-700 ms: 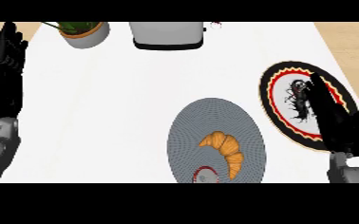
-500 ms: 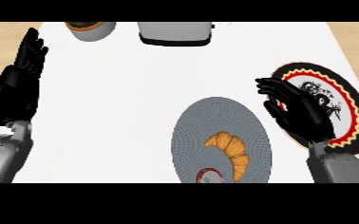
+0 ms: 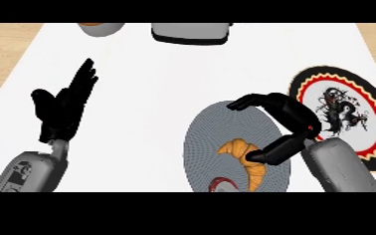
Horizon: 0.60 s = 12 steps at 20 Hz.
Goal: Pick the croissant from the placemat and place it in the plate
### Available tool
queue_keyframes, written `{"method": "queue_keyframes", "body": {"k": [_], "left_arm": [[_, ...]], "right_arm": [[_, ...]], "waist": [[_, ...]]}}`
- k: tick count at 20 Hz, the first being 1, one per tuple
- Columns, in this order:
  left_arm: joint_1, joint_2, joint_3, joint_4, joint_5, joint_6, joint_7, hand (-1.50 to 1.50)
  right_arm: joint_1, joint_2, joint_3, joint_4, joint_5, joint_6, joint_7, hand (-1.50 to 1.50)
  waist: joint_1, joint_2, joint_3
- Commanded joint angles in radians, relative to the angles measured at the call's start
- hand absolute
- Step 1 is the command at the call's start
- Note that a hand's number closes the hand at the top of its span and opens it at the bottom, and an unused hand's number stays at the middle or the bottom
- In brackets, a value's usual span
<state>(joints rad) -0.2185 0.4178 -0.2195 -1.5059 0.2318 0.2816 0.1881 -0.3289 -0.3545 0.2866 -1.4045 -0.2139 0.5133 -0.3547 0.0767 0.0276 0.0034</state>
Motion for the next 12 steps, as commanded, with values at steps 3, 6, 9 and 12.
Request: {"method": "queue_keyframes", "body": {"k": [3,6,9,12], "left_arm": [[0.028,-0.032,-0.005,0.059,0.02,-0.03,-0.033,0.0],[0.044,-0.018,0.009,0.069,0.026,-0.058,-0.065,0.0],[0.004,-0.03,0.022,0.11,0.038,-0.069,-0.05,0.0],[-0.015,-0.006,0.042,0.123,0.044,-0.095,-0.036,0.0]], "right_arm": [[-0.112,-0.111,0.063,0.167,0.167,0.244,-0.326,-1.5],[-0.103,-0.179,0.124,0.184,0.293,0.223,-0.472,-1.5],[-0.159,-0.173,0.2,0.255,0.4,0.133,-0.555,-1.5],[-0.231,-0.178,0.233,0.363,0.446,0.078,-0.631,-1.5]], "waist": [[-0.01,-0.001,0.001],[-0.025,-0.008,0.001],[-0.033,-0.008,0.0],[-0.029,-0.009,0.0]]}}
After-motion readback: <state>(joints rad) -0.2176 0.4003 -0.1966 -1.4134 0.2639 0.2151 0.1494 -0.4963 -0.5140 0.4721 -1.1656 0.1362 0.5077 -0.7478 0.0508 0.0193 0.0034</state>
